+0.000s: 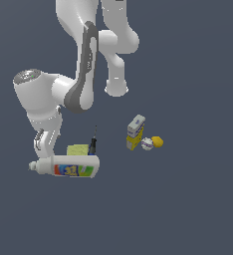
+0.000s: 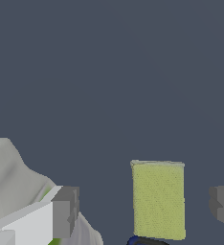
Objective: Pick up a designated object from a clutter of objects.
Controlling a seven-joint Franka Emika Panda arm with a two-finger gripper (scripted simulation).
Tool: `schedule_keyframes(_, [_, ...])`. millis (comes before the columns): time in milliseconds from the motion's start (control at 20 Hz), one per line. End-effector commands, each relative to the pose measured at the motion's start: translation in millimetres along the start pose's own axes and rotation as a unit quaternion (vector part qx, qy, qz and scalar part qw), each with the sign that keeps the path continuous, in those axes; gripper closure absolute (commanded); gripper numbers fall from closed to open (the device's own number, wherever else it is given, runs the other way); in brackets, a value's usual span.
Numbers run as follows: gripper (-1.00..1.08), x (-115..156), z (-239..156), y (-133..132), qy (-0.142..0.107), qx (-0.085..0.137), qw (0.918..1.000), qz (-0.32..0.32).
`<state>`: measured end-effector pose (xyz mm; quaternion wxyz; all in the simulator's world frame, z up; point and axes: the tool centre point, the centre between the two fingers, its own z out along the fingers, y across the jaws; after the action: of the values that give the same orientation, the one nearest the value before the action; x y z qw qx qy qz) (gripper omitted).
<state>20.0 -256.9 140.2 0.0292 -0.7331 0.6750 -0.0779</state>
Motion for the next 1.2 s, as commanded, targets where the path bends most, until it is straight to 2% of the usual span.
schedule_keyframes(0, [-0.92, -66.7, 67.7, 40.4, -0.041, -0.073, 0.9961, -0.029])
schedule_keyframes(200, [-0.92, -64.5, 70.2, 42.3, -0.039, -0.073, 0.9963, -0.021])
schedule_keyframes(250, [-0.92, -8.0, 51.6, 3.4, -0.016, -0.039, 0.9991, 0.007])
schedule_keyframes(300, [-0.92, 12.4, 14.2, 17.5, 0.003, -0.012, 0.9995, 0.029])
schedule_keyframes(650, [-0.92, -1.6, 33.9, 22.3, -0.005, -0.023, 0.9995, 0.021])
schedule_keyframes(1150, [-0.92, -56.4, 105.0, 44.7, -0.034, -0.065, 0.9973, -0.013])
